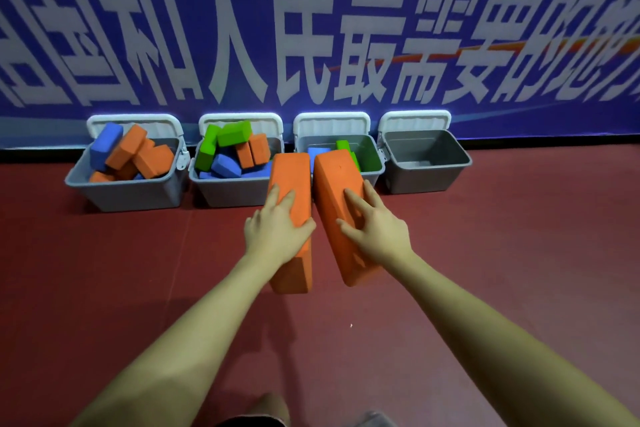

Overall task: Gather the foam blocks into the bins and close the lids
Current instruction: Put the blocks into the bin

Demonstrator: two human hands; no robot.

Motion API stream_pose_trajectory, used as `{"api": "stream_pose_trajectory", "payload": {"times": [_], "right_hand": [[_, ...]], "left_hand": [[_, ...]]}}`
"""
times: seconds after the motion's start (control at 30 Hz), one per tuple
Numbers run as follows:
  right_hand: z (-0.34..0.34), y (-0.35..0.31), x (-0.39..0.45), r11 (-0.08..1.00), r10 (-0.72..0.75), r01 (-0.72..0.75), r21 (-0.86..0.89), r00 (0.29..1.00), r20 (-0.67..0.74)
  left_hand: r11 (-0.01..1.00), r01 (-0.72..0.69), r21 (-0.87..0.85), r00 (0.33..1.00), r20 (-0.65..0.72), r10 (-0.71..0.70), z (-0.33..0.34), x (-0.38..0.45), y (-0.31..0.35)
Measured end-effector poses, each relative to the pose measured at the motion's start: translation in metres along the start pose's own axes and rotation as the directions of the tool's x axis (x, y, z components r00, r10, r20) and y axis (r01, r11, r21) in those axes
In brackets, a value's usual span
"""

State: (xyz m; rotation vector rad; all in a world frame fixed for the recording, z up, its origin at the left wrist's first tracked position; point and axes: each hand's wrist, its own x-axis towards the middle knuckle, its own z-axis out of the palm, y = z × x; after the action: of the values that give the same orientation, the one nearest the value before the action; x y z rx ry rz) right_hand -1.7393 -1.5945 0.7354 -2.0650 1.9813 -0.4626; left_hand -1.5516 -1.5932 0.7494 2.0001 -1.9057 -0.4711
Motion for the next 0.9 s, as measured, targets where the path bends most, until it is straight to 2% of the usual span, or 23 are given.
{"api": "stream_pose_trajectory", "payload": {"times": [0.23,0.63,0.9], "right_hand": [[-0.006,0.055,0.102,0.999,0.032,-0.032,0.013,0.999,-0.023],[-0.013,0.124,0.329,0.990,0.140,-0.139,0.005,0.989,-0.050],[-0.003,0.178,0.441,0.983,0.186,-0.186,-0.008,0.982,-0.012]], "left_hand": [[0.999,-0.052,0.005,0.999,-0.005,0.052,0.029,0.109,0.045],[0.977,-0.204,0.066,0.974,0.113,0.195,0.077,0.364,0.099],[0.984,-0.180,0.015,0.974,0.140,0.176,0.112,0.484,0.127]]}}
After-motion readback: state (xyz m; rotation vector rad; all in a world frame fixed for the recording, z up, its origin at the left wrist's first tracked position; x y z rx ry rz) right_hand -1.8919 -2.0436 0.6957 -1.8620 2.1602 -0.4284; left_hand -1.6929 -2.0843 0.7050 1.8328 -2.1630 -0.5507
